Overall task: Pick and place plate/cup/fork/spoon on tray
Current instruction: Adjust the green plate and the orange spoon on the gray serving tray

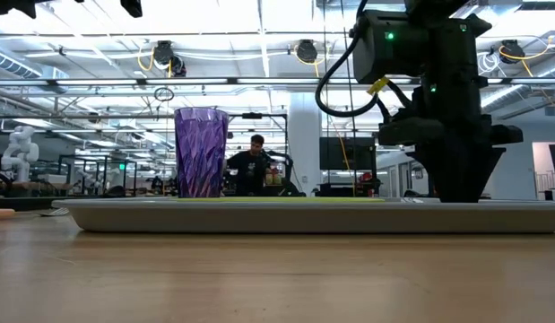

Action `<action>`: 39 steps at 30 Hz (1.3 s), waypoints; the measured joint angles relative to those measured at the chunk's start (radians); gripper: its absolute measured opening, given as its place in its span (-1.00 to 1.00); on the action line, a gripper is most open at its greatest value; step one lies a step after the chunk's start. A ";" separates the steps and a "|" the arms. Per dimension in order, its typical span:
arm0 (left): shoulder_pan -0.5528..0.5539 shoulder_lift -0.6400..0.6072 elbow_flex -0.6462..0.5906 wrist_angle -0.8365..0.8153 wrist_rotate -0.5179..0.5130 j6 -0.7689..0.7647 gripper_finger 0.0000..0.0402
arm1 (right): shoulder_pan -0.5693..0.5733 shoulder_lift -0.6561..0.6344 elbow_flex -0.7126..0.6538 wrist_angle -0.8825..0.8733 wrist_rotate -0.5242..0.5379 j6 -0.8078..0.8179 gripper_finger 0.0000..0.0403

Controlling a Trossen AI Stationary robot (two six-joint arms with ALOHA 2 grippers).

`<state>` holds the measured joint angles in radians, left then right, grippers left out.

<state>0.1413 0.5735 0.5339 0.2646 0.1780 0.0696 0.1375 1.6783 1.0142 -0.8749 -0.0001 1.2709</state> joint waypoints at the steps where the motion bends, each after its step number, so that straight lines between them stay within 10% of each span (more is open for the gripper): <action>1: 0.000 0.000 0.000 0.000 0.000 0.000 -0.63 | 0.000 0.000 0.000 0.000 0.002 0.000 -0.40; 14: 0.000 0.000 0.000 0.000 0.000 0.000 -0.63 | 0.000 -0.001 0.000 -0.001 0.003 0.000 -0.83; 39: 0.000 0.000 0.000 0.000 0.000 0.000 -0.63 | -0.003 -0.001 0.000 0.093 0.014 0.035 -0.86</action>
<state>0.1415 0.5735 0.5339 0.2646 0.1776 0.0700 0.1346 1.6772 1.0145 -0.7815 0.0135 1.3060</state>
